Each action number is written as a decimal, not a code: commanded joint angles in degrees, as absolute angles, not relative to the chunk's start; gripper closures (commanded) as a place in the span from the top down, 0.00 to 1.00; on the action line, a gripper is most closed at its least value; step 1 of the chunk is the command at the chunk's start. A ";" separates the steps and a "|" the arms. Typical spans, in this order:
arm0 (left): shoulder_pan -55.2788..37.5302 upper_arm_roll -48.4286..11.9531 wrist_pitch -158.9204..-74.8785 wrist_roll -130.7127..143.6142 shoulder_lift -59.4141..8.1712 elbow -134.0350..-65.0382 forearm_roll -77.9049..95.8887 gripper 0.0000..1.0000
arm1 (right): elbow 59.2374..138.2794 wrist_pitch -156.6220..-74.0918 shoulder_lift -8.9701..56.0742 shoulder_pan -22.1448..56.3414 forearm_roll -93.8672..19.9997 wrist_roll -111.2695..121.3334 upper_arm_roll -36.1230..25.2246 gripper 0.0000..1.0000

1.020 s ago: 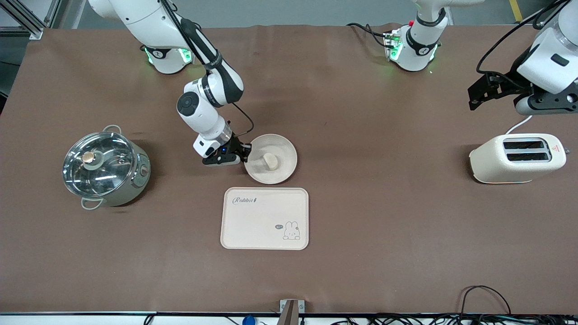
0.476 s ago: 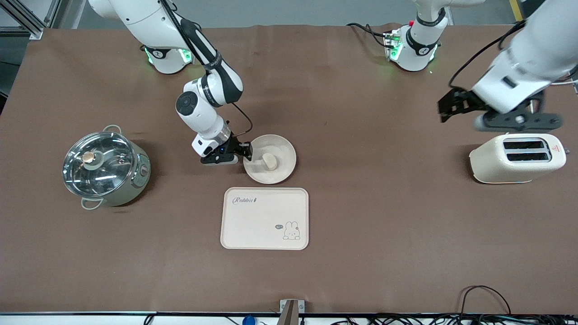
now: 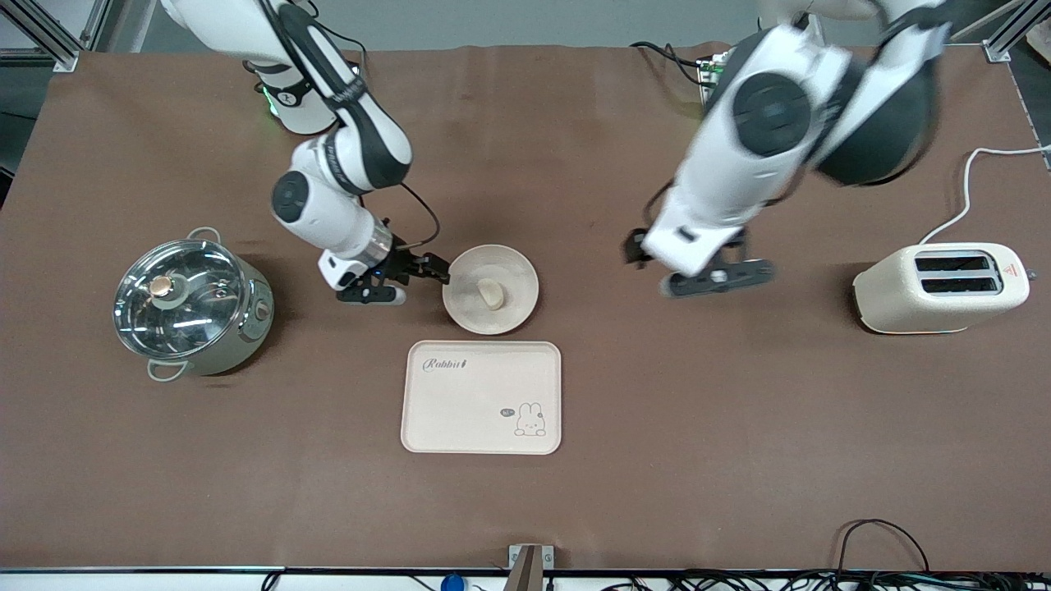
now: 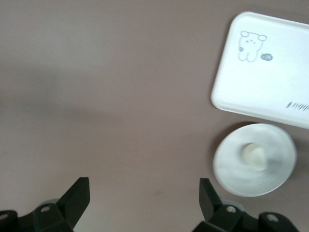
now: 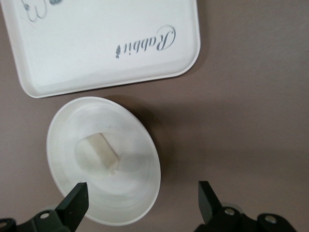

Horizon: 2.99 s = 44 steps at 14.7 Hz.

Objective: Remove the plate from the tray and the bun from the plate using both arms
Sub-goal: 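Grasp the bun with the left gripper while the right gripper withdraws, then lift the bun with the left gripper and carry it toward the toaster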

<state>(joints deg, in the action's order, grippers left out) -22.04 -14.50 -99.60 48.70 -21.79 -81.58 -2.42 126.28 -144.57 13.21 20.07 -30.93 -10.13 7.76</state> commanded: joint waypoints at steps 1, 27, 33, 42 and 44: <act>-26.18 -14.41 -106.23 58.95 -28.02 -80.16 -3.34 1.00 | 127.01 -135.30 6.08 15.23 -23.61 -8.70 7.30 1.00; -39.81 -13.18 -140.21 78.75 -51.42 -80.60 -3.78 0.12 | 87.80 -90.62 -7.30 -9.85 1.24 9.23 5.36 1.00; -37.54 -12.22 -133.07 78.31 -45.19 -80.07 -3.87 0.07 | 87.54 -86.66 -7.38 3.62 2.29 5.80 -3.09 1.00; -22.86 -12.22 -119.30 74.90 -38.67 -80.60 -12.74 0.04 | 87.37 -91.67 -3.78 0.44 2.55 7.38 -3.08 1.00; -21.36 -11.96 -110.61 69.37 -38.58 -80.68 -12.74 0.04 | 86.14 -91.41 -3.69 0.61 2.64 7.29 -3.08 1.00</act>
